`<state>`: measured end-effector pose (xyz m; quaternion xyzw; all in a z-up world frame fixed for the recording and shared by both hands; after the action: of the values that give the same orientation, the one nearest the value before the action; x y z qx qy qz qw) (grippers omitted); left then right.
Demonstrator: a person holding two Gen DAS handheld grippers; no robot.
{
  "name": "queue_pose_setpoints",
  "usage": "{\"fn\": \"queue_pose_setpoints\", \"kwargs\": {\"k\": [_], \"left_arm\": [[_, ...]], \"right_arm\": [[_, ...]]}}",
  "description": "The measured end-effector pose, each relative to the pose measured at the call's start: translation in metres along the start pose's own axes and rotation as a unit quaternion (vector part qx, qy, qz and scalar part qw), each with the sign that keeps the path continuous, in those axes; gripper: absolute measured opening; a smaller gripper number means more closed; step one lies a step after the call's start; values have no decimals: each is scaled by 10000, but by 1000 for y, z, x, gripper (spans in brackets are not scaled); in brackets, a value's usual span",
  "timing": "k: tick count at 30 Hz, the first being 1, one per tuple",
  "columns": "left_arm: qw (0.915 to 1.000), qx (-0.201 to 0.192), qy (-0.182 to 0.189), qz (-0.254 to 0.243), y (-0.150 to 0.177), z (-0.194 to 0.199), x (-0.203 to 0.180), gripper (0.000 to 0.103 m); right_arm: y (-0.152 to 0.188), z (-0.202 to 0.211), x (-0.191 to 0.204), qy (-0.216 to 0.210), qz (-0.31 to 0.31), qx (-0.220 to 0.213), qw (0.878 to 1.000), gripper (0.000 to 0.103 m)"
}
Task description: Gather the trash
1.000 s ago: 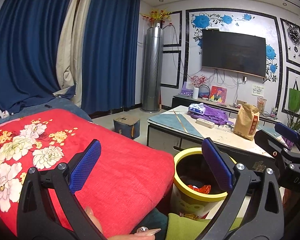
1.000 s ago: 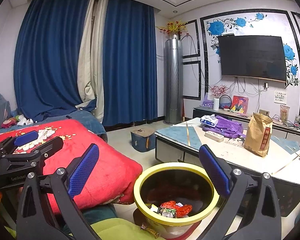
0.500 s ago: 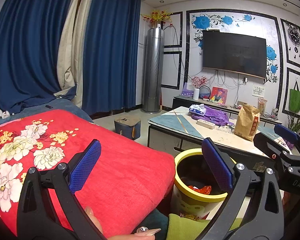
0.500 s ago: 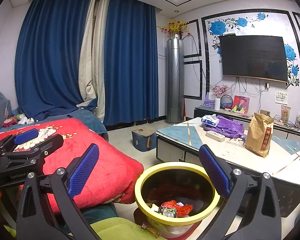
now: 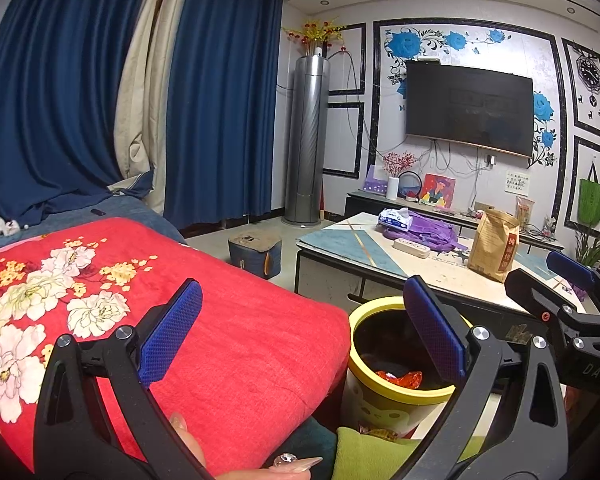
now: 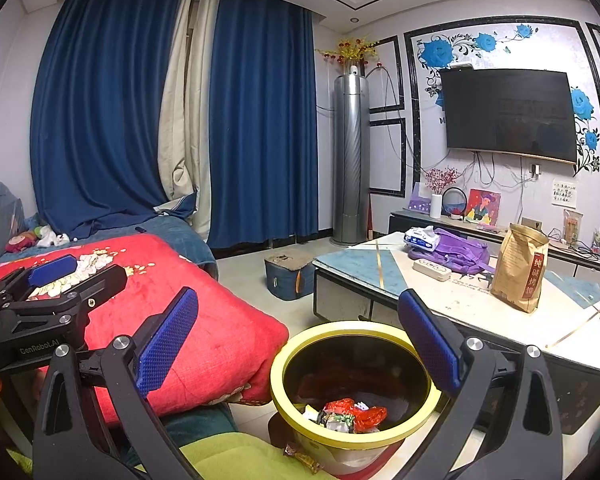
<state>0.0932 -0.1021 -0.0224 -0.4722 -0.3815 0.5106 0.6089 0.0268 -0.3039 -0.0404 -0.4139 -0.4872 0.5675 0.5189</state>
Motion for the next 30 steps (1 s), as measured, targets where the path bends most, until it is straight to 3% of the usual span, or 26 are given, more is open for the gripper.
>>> {"fn": "queue_pose_setpoints", "kwargs": {"k": [13, 23, 28, 30], "left_arm": [[10000, 40, -64, -65, 0, -2, 2, 92], [9992, 353, -191, -54, 12, -13, -2, 92], [9942, 850, -504, 419, 16, -23, 39, 92], [9876, 1082, -864, 733, 17, -24, 78, 92]], "right_arm": [[0, -1, -1, -2, 0, 13, 10000, 97], [19, -10, 2, -135, -32, 245, 9996, 97], [17, -30, 24, -464, 119, 459, 9978, 97], [14, -47, 47, -827, 163, 662, 9942, 97]]}}
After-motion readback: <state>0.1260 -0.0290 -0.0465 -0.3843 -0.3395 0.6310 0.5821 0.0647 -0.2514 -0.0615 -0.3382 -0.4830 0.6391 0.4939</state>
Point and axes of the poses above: each gripper's, at about its wrist camera, not at the fingertips, and z roughly against the way its jaws point, x to its left, y to its underside, the point moved 9 cm from there along -z, roughly the way its jaws point, and after that the axes turned 7 degrees about -y, right-handed, at the moved point
